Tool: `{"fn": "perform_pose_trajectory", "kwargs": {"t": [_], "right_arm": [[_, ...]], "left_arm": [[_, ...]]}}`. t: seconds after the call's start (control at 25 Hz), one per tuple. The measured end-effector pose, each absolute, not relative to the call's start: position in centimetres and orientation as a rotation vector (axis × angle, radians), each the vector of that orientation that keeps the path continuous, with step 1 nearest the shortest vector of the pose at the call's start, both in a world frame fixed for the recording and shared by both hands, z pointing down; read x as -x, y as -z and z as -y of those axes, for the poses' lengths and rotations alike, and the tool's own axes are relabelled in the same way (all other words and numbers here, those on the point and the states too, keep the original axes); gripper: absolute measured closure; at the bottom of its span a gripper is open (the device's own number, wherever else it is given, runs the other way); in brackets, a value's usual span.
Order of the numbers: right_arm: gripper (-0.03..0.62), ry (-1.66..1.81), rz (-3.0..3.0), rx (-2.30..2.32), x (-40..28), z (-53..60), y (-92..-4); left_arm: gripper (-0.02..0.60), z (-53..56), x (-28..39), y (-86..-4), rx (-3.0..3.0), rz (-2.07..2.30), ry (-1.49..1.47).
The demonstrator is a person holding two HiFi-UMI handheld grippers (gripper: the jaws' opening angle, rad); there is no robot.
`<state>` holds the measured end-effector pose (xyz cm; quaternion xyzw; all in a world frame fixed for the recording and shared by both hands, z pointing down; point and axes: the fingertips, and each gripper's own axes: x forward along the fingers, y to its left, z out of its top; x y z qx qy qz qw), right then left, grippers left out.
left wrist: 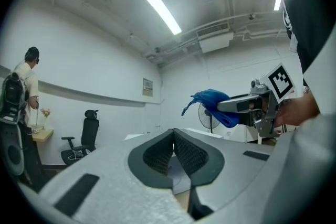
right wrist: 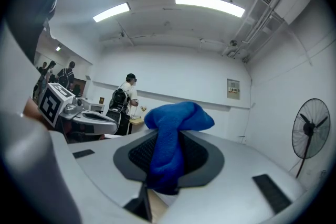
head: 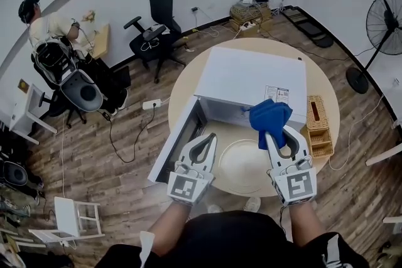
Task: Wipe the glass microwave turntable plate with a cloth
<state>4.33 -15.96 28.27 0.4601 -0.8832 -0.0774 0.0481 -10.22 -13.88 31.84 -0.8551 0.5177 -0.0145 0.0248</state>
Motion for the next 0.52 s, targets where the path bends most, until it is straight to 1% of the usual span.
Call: {"fn": "perform_pose_trajectory", "kwargs": {"t": [0.52], "right_arm": [[0.502,0.238,2.683,-1.392,-4.51,15.50,-28.35]], "left_arm": [[0.575,13.62,9.18,-31.63,2.628,-1.573,0.070]]}}
